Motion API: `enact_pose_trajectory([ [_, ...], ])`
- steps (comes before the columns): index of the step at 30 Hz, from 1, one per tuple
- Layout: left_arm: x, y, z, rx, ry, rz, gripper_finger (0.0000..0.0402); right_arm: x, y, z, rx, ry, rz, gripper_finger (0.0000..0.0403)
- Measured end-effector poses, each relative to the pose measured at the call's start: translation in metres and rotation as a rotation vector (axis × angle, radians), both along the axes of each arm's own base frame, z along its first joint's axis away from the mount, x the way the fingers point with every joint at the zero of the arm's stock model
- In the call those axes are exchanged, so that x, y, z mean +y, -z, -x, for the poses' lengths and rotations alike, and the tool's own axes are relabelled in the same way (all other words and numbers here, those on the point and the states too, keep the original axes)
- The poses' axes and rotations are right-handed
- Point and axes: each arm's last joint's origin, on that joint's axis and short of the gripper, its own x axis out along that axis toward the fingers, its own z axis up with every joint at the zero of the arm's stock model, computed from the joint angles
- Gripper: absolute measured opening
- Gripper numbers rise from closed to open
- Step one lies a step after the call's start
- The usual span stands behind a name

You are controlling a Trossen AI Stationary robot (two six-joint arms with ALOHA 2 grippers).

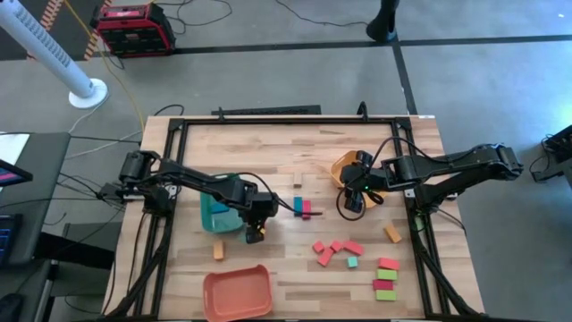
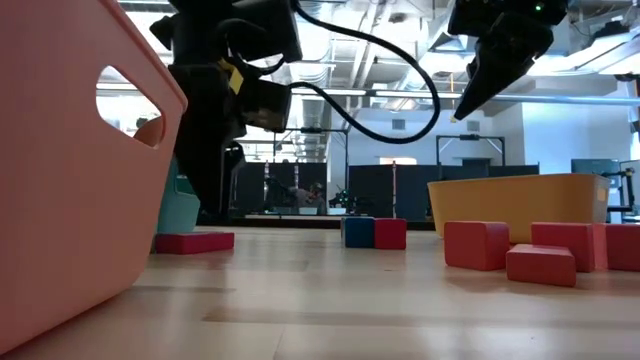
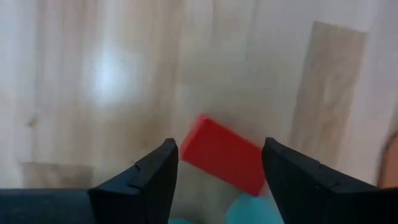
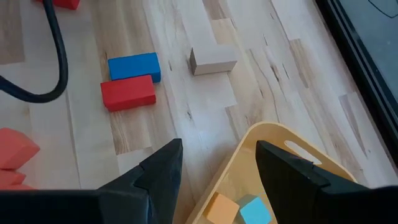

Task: Sort blocks by size
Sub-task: Put the thin top red rectangular block into the green bin

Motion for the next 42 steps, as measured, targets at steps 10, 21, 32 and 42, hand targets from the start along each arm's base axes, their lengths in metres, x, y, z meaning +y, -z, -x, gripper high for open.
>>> enact_pose_trajectory([
  [10, -0.001, 0.001, 0.000, 0.003, -0.086, 0.056, 0.0222, 0.000, 0.012, 0.001, 0.023, -0.017, 0.014, 0.0235],
  [21, -0.001, 0.028, -0.006, 0.098, -0.135, 0.070, 0.0222, 0.000, 0.031, 0.005, 0.058, -0.016, 0.016, 0.0235],
  [32, 0.000, 0.028, -0.008, 0.095, -0.096, 0.015, 0.0210, 0.000, 0.029, 0.004, 0.044, -0.030, 0.024, 0.0235],
  [42, 0.002, 0.029, -0.002, 0.151, -0.059, -0.032, 0.0148, 0.000, 0.029, 0.004, 0.042, -0.030, 0.024, 0.0235],
])
